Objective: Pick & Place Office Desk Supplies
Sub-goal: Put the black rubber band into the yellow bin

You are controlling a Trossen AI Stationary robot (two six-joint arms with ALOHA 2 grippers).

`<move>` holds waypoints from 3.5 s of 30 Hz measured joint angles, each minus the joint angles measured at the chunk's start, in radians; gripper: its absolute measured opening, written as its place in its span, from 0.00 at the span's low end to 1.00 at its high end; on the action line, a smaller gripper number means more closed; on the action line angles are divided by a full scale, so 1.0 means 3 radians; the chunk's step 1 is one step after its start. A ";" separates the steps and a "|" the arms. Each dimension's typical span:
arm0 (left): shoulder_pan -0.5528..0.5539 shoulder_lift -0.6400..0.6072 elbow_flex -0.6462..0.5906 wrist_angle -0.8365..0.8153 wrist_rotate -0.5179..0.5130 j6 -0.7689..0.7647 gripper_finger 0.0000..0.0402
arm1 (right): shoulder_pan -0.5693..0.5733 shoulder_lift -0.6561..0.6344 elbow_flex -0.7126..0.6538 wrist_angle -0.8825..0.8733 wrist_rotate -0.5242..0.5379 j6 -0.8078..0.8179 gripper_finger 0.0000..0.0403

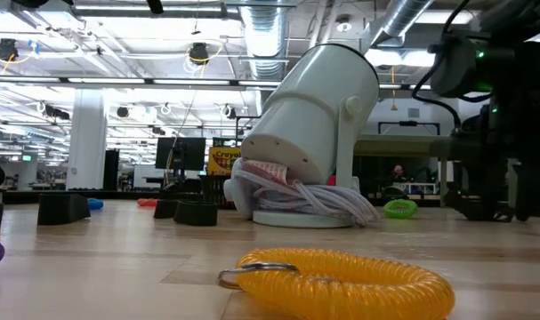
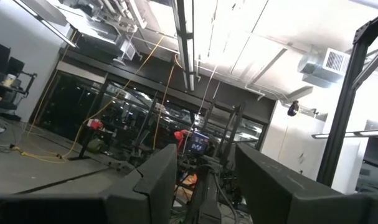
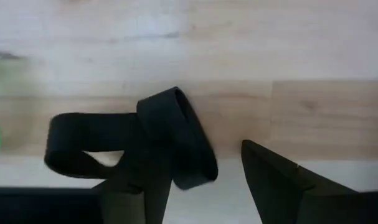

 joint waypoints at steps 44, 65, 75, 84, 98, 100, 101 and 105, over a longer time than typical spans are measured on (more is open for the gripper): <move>-0.0001 0.0001 -0.0001 -0.0037 0.0086 -0.0001 0.40 | 0.2464 -0.0242 0.1451 0.0176 -0.1084 0.0889 0.00; -0.0001 0.0001 -0.0001 -0.0029 0.0082 -0.0097 0.40 | 0.3115 0.0753 0.1451 0.0291 -0.1171 0.1571 0.13; 0.0004 0.0001 -0.0001 -0.0028 0.0025 -0.0086 0.40 | 0.3161 0.0561 0.1450 -0.0020 -0.1090 0.1533 0.36; 0.0005 0.0001 -0.0001 -0.0038 -0.0004 -0.0079 0.40 | 0.3204 0.0377 0.1448 -0.0184 -0.1074 0.1500 0.52; 0.0006 0.0000 -0.0001 -0.0042 -0.0004 -0.0078 0.40 | 0.3163 0.0425 0.1448 0.0048 -0.1124 0.1411 0.56; 0.0006 0.0000 -0.0001 -0.0041 -0.0004 -0.0078 0.40 | 0.3154 0.0440 0.1448 0.0067 -0.1126 0.1405 0.56; 0.0006 0.0000 -0.0001 -0.0041 -0.0004 -0.0078 0.40 | 0.3146 0.0440 0.1448 0.0066 -0.1132 0.1405 0.56; 0.0006 0.0000 -0.0001 -0.0045 -0.0004 -0.0078 0.40 | 0.3099 0.0440 0.1448 0.0072 -0.1131 0.1404 0.54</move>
